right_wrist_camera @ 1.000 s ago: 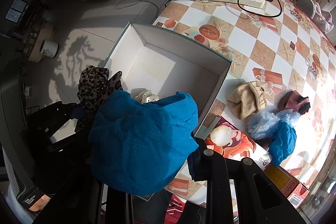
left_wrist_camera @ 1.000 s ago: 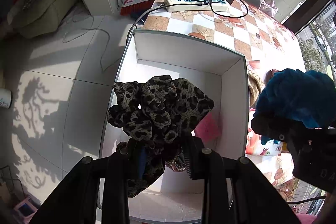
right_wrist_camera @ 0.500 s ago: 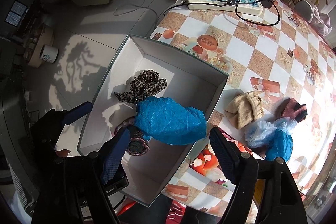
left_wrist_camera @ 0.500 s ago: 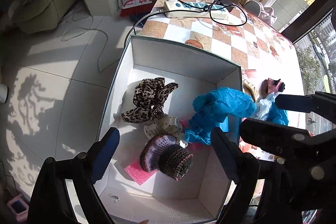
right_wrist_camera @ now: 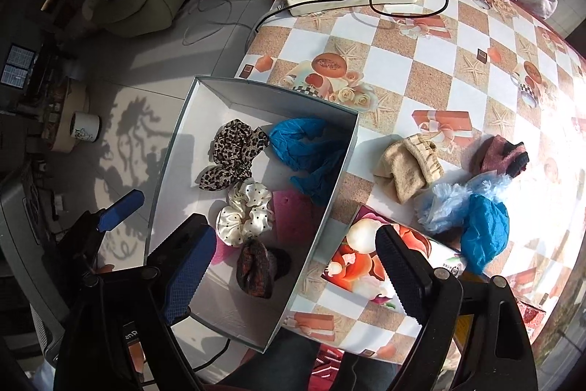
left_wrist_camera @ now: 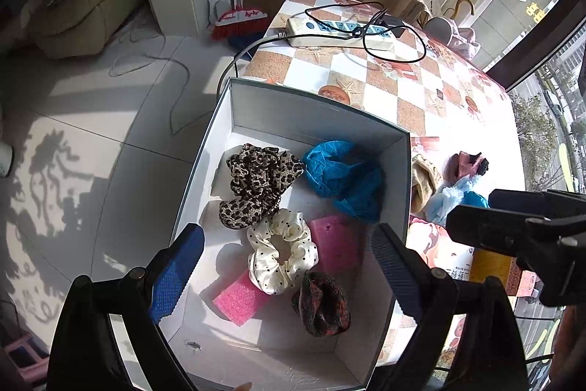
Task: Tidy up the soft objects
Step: 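Move both tools back over the remaining soft items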
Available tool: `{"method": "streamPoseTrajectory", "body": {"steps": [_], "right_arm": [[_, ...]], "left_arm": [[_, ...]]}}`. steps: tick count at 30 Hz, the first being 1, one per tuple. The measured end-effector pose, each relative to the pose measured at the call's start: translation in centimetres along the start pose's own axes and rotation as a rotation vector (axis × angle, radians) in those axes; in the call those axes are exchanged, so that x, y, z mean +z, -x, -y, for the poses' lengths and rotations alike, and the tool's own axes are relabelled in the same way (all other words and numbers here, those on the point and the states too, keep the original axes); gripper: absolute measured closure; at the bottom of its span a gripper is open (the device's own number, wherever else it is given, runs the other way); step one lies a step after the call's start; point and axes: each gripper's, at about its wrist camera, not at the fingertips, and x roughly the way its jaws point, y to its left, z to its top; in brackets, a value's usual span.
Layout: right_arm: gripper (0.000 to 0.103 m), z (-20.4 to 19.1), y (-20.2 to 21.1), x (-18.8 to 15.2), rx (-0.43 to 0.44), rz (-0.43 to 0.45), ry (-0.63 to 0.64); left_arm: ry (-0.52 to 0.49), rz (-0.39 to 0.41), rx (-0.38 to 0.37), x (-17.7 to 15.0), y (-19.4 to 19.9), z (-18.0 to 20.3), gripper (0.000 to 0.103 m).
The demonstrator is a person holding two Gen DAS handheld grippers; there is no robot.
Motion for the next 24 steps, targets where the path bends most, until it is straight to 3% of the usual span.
{"method": "streamPoseTrajectory", "body": {"steps": [14, 24], "right_arm": [[0.013, 1.7, 1.3, -0.8, -0.013, 0.019, -0.039], [0.013, 8.8, 4.8, -2.6, 0.035, 0.026, -0.214]], "left_arm": [[-0.059, 0.007, -0.015, 0.3, 1.1, 2.1, 0.009], [-0.236, -0.019, -0.071, 1.7, 0.9, 8.2, 0.008]]}}
